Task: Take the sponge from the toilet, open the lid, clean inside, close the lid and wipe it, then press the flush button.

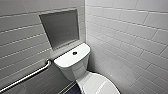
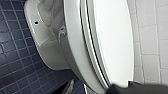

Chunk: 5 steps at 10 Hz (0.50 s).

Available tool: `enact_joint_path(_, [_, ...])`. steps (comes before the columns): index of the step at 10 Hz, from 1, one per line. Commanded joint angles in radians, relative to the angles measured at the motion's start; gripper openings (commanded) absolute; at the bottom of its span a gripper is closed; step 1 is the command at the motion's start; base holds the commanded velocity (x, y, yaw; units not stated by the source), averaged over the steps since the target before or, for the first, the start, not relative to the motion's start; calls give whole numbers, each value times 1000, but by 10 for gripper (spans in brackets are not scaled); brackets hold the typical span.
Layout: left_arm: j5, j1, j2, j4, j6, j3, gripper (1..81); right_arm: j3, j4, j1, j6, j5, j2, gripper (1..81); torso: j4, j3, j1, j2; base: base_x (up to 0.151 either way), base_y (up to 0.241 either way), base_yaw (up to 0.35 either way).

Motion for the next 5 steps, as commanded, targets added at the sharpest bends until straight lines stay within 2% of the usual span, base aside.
enact_joint_path(1, [5, -118, 16, 3, -20, 14, 811, 5, -26, 1, -4, -45, -21, 10, 0, -56, 0, 0, 0, 0, 0])
enact_joint_path(2, [5, -130, 28, 2, -23, 15, 811, 5, -26, 4, -4, -45, -18, 10, 0, -8, 0, 0, 0, 0, 0])
enact_joint_path(4, [6, -144, 57, 3, -25, 12, 811, 2, -38, 11, -2, -45, -12, 10, 0, -37, 0, 0, 0, 0, 0])
enact_joint_path(5, [6, -148, 70, 3, -25, 8, 811, 2, -41, 11, -2, -45, -9, 10, -81, -43, 0, 0, 0, 0, 0])
